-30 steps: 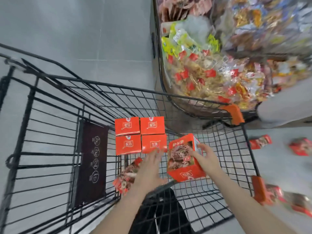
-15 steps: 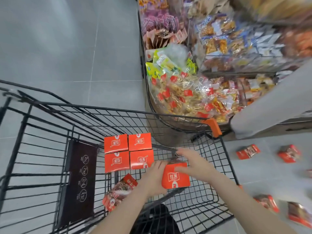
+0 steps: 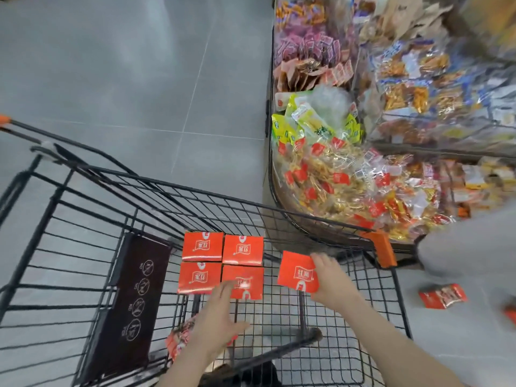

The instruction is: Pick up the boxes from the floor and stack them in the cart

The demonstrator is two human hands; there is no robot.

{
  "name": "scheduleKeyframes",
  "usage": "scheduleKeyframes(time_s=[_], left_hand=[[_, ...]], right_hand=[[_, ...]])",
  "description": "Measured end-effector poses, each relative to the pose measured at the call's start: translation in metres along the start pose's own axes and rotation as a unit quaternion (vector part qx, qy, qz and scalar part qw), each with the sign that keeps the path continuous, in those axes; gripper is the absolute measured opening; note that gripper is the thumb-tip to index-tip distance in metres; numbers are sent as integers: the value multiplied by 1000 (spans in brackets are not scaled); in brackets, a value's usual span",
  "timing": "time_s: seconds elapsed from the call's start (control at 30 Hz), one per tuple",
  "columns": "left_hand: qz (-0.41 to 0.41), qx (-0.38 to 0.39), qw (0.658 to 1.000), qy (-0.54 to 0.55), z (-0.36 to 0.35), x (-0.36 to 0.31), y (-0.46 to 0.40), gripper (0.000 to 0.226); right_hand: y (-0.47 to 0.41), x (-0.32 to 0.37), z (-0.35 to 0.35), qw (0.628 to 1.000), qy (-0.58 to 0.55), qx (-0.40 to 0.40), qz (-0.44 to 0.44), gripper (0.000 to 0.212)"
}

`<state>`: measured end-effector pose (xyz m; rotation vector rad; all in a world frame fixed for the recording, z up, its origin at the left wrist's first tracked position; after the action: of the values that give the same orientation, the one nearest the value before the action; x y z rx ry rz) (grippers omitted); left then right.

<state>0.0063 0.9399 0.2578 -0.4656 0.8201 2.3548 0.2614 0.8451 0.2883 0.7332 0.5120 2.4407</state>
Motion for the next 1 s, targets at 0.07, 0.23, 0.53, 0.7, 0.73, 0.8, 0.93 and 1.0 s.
scheduleKeyframes(time_s=[0.07, 0.23, 0.53, 0.7, 0.73, 0.8, 0.93, 1.0], left_hand=[[61, 16, 998, -28, -10, 37, 12, 103], [146, 84, 972, -166, -47, 107, 28, 125], [58, 151, 928, -337, -75, 116, 27, 134], [43, 137, 914, -380, -83, 109, 32, 129], [39, 136, 916, -376, -83, 108, 32, 128], [31, 136, 922, -362, -76, 101, 31, 125], [-13, 123, 937, -326, -44, 67, 31, 122], [-55, 134, 933, -329, -30, 43, 31, 125]], right_hand=[[-28, 1, -9, 1000, -13, 2, 0, 90], [-83, 2, -42, 999, -35, 11, 22, 93], [-76, -5, -54, 996, 58, -61, 29, 102], [-52, 12, -59, 988, 42, -109, 101, 93], [-47, 13, -62, 986, 41, -112, 117, 89], [-33, 16, -66, 983, 35, -118, 137, 86], [16, 26, -76, 983, -9, -83, 166, 88], [42, 34, -82, 979, 2, -55, 194, 87]])
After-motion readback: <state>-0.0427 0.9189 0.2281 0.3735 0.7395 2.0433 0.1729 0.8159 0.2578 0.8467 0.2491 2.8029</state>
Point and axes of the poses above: each hand's wrist, its own y-axis away from the middle knuckle, its own z-axis out of the back of the hand, x = y × z, the point moved 3 cm from there along -y, towards the middle knuckle, and after that the axes turned 11 degrees about -y, right-handed, at the moved point
